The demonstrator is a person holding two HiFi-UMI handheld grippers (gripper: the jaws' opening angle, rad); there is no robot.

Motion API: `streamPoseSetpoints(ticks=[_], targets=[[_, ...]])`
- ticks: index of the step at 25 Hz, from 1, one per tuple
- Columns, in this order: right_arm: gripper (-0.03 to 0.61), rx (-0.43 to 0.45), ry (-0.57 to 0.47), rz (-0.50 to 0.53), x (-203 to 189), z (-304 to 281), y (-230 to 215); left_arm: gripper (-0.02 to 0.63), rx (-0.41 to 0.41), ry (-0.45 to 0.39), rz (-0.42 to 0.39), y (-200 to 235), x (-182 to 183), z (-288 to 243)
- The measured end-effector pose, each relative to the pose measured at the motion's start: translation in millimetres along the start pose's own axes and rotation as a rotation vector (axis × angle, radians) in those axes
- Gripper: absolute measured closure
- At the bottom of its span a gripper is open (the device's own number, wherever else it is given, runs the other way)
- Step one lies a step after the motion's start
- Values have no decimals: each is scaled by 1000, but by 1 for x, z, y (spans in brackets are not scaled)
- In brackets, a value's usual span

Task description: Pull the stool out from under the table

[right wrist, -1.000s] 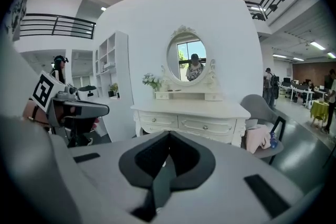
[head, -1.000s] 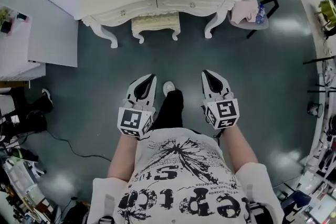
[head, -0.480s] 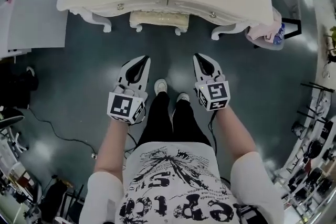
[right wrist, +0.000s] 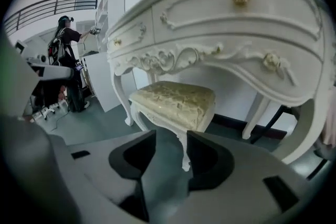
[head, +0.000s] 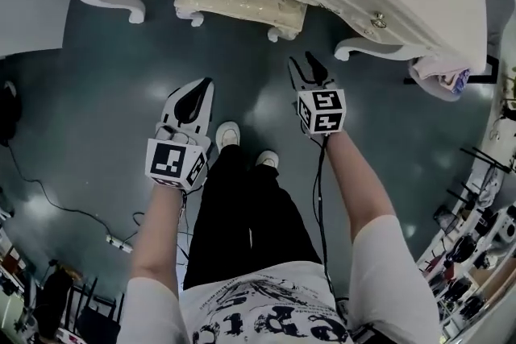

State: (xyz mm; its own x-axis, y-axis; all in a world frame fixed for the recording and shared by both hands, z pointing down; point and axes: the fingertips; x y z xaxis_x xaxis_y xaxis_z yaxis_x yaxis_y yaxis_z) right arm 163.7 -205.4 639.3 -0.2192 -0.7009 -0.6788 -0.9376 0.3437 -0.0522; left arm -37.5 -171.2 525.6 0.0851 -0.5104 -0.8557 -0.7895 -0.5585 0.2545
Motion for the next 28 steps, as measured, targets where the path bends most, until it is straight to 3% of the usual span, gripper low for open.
streamPoseSetpoints(ticks=[3,10,14,19,22,28], targets=[[325,-49,14,22,-23,-61,-24,597,12,-26,19,17,-29,-28],[261,-111,16,22,-58,-153,-57,597,-12,-64,30,37,-82,-84],[256,-126,-7,4,-62,-184,-68,597,-30,-102,35,36,-91,-94],[261,-131,18,92,-62,-200,-66,597,-38,-81,37,34,-109,-91],[301,-127,4,61,-59,-204,-71,597,-24,-64,22,37,-114,-92],[313,-113,30,65,-60,-203,-68,597,0,-55,7,40,-116,-88]])
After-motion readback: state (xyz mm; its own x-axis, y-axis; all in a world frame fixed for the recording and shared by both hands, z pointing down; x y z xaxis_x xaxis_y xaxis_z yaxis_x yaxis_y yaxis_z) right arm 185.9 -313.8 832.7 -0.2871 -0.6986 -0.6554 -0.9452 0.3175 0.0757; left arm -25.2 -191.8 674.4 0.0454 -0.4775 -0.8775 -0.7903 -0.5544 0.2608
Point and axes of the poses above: the fingertips, and each gripper's own axes: z backward along the fingers, y to its left, x out of its top, and after that the axes turned 7 degrees about y, right-handed
